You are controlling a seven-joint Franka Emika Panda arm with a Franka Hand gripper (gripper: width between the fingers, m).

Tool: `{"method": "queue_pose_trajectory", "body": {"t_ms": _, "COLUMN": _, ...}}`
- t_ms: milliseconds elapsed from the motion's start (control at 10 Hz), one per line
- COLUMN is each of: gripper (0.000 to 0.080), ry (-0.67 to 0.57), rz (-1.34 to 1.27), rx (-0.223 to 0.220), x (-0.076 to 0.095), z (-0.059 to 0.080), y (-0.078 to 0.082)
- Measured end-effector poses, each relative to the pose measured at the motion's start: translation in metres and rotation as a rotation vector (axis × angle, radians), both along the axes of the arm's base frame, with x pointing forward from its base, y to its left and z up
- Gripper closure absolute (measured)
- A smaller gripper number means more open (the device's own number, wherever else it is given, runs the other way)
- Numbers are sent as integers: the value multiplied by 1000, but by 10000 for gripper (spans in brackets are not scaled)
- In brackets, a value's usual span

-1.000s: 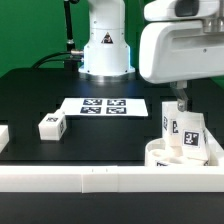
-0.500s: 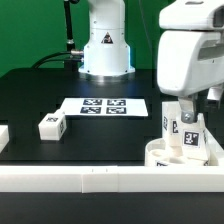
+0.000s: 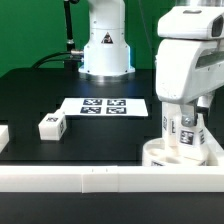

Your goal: Assemble stool

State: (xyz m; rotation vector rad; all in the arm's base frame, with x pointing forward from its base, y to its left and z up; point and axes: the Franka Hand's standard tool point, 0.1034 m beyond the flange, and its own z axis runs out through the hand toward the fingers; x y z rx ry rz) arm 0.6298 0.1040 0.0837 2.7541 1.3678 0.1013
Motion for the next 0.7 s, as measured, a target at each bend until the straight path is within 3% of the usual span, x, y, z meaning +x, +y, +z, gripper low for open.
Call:
{"method": "queue_pose_trajectory", "body": {"t_ms": 100, "gripper": 466, "ry": 0, "rz": -2, "rx": 0, "x": 0, "z": 0, "y": 0}}
{"method": "queue_pose_trajectory", "body": {"t_ms": 400, "gripper": 466, "ry": -3, "rz": -171, "rx": 18, "x": 0, "z": -1, "y": 0}}
{"method": "queue_pose_trajectory", "body": {"t_ms": 700, "gripper": 466, "ry": 2, "rz": -684, "rx": 123, "x": -1, "z": -2, "y": 7}}
